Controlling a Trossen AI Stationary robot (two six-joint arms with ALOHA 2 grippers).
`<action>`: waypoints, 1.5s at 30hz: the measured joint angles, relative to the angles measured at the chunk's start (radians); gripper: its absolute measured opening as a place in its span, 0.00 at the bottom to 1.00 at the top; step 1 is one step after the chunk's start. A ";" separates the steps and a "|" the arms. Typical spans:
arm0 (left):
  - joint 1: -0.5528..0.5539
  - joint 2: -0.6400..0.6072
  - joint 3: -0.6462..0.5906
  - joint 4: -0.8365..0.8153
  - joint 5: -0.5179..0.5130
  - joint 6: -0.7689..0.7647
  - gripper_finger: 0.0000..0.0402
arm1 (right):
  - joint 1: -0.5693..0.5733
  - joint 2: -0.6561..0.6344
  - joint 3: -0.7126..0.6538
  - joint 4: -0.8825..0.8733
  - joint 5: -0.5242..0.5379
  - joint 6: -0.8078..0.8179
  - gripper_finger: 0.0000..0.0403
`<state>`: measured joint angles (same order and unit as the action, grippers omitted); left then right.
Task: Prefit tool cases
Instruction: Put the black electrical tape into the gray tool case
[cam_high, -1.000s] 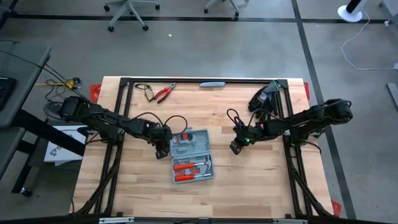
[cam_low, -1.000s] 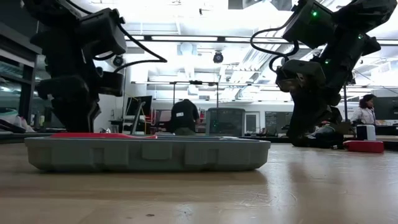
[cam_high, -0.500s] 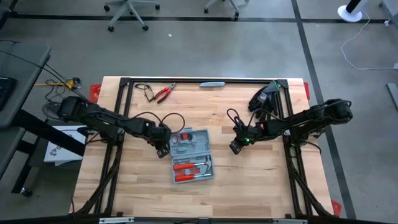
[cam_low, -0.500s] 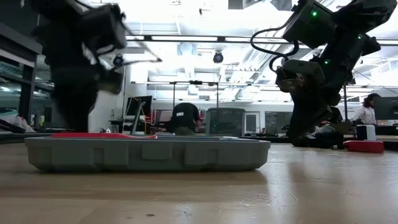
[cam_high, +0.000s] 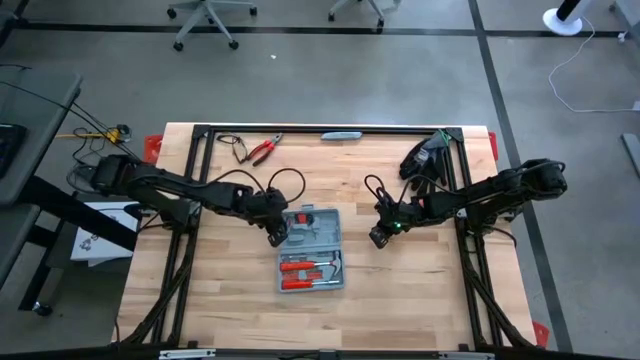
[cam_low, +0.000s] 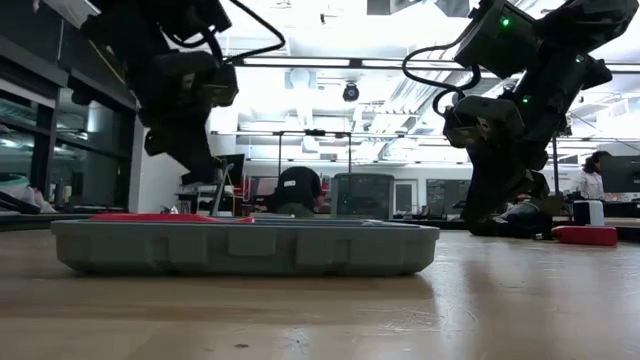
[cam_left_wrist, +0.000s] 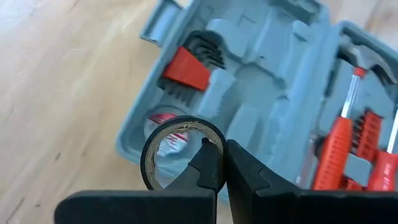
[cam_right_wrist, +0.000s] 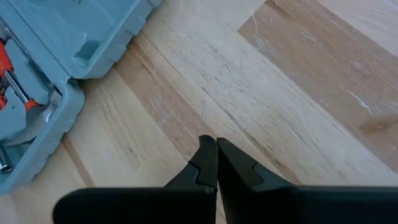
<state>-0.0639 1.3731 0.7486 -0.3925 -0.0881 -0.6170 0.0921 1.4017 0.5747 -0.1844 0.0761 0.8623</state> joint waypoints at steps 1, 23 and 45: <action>0.007 0.006 0.000 0.003 0.000 0.001 0.00 | 0.000 0.000 0.000 0.000 0.000 -0.003 0.00; 0.053 0.165 0.001 0.129 0.108 0.072 0.03 | 0.000 0.000 0.000 0.000 0.000 0.001 0.00; 0.052 0.165 0.000 0.153 0.105 0.071 0.08 | 0.000 0.000 0.000 0.000 0.007 0.001 0.00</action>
<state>-0.0120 1.5379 0.7486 -0.2399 0.0166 -0.5456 0.0921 1.4017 0.5747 -0.1844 0.0835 0.8631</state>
